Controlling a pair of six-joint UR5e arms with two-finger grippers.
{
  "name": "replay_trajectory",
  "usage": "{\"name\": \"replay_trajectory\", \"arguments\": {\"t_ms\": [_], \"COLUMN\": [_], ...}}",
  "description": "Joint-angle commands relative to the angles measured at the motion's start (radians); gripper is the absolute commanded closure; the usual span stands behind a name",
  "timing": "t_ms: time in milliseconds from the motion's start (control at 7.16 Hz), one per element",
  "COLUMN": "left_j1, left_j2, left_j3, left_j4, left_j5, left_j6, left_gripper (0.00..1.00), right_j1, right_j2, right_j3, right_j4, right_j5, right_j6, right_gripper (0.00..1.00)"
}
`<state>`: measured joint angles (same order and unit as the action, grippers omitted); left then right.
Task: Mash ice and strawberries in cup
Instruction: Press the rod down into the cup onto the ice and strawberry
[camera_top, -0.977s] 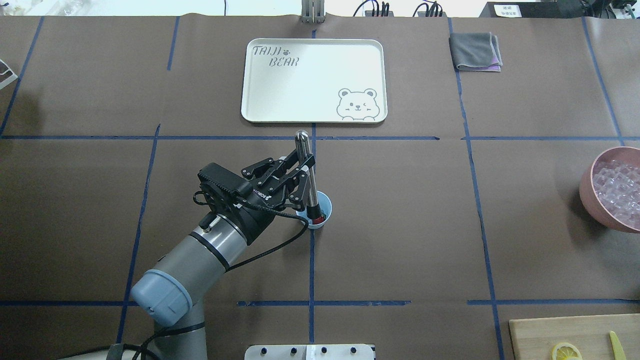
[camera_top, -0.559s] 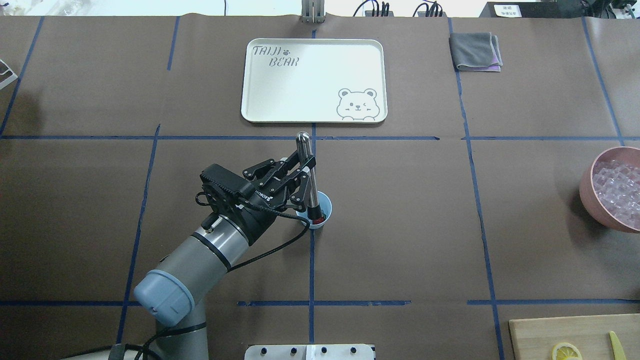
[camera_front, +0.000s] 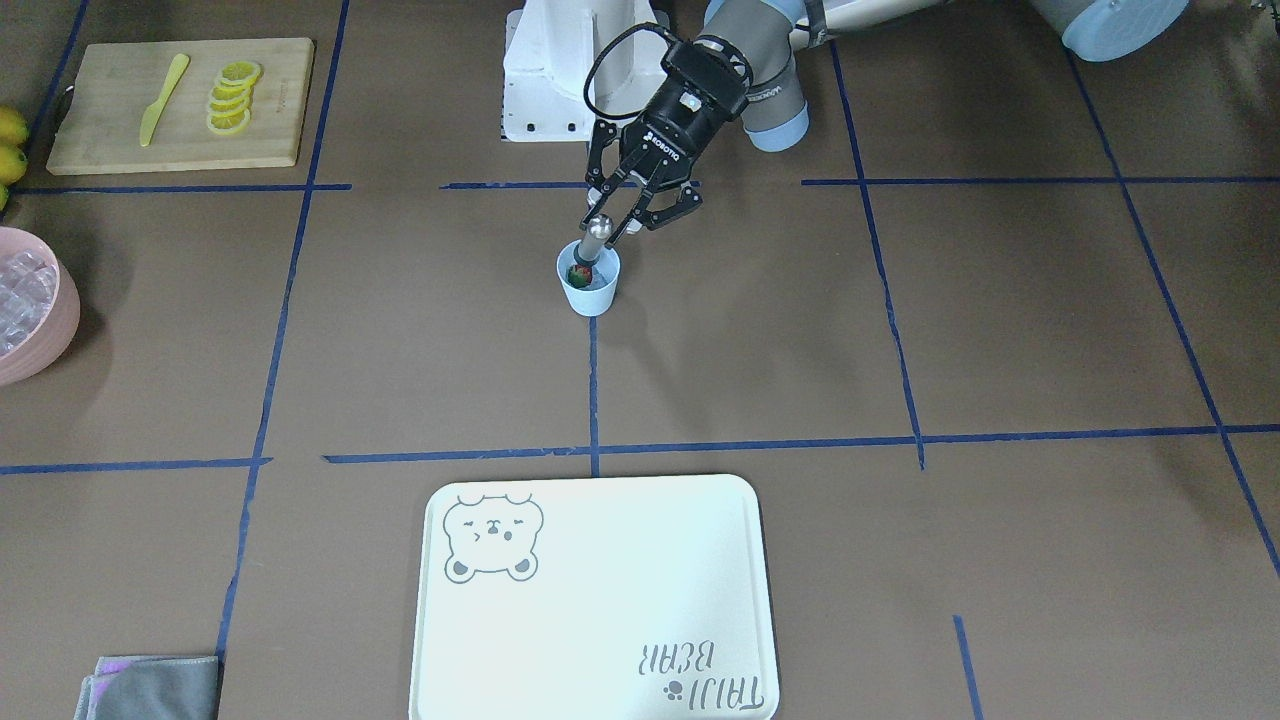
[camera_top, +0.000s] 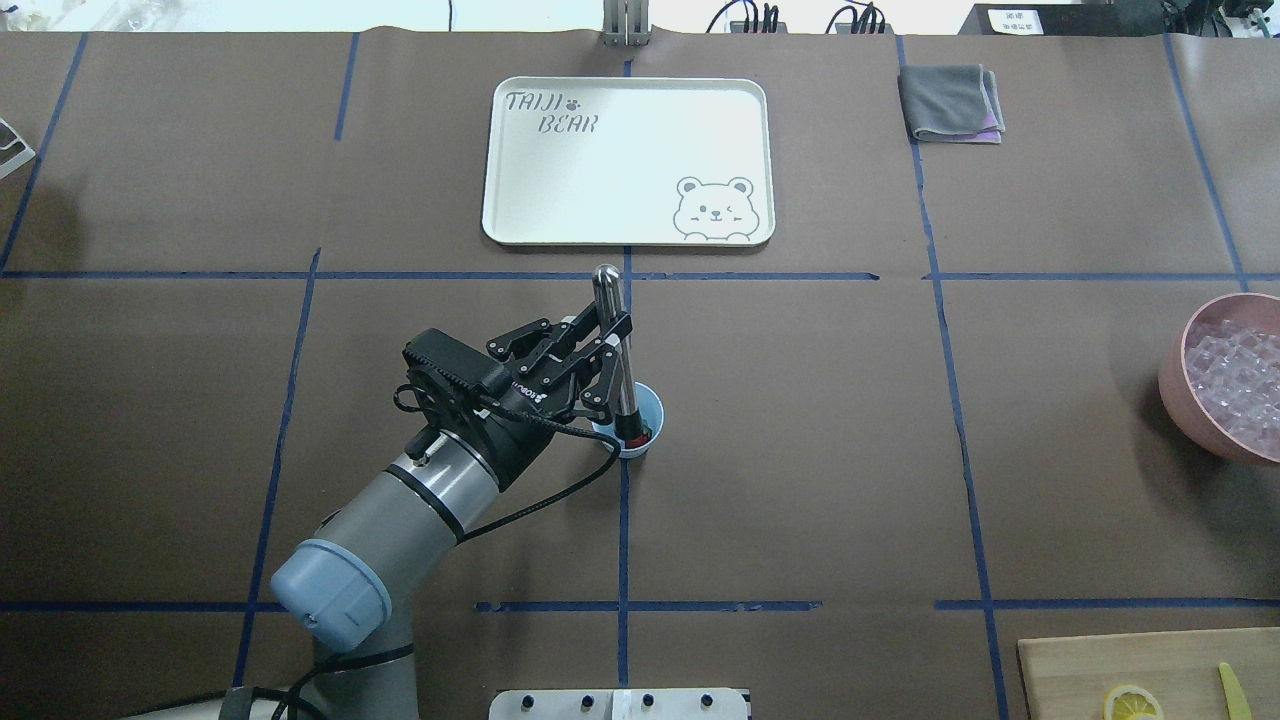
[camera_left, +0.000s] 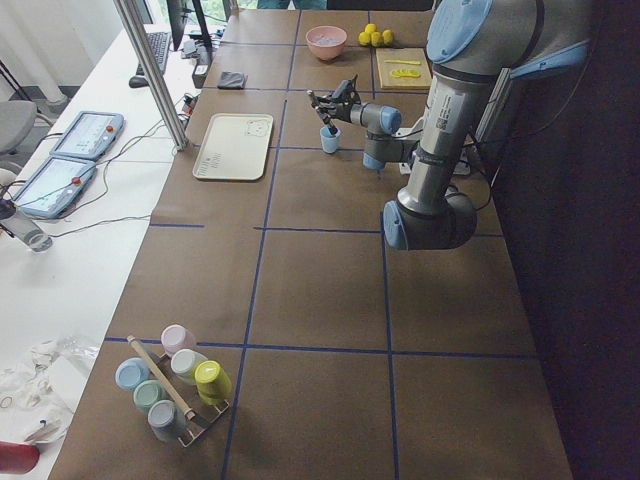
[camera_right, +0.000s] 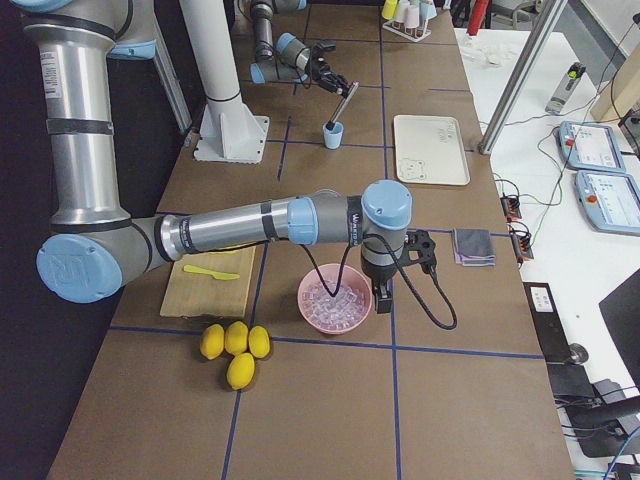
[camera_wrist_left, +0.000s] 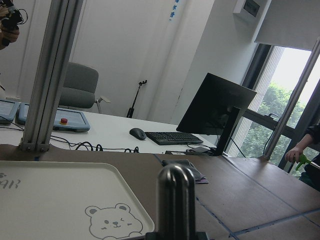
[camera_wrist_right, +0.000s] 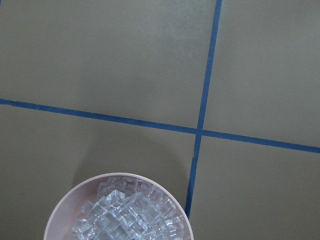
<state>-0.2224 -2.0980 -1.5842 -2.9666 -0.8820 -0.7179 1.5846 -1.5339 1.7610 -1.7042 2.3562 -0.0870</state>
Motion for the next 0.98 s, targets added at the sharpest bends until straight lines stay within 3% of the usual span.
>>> {"name": "replay_trajectory", "arguments": {"t_ms": [0,838], "left_j1": [0.0,0.0], "left_j2": [-0.004,-0.004], "left_j3": [0.019,0.046], "left_j4": [-0.002,-0.003], "left_j5": [0.002,0.008], "left_j6": [0.0,-0.003], "left_gripper": [1.0,1.0], "right_j1": [0.0,0.0], "right_j2": [0.0,0.001], "right_j3": [0.0,0.0], "right_j4": [0.0,0.002], "right_j5": [0.0,0.0], "right_j6": [0.0,0.0], "right_gripper": [0.01,0.01]}}
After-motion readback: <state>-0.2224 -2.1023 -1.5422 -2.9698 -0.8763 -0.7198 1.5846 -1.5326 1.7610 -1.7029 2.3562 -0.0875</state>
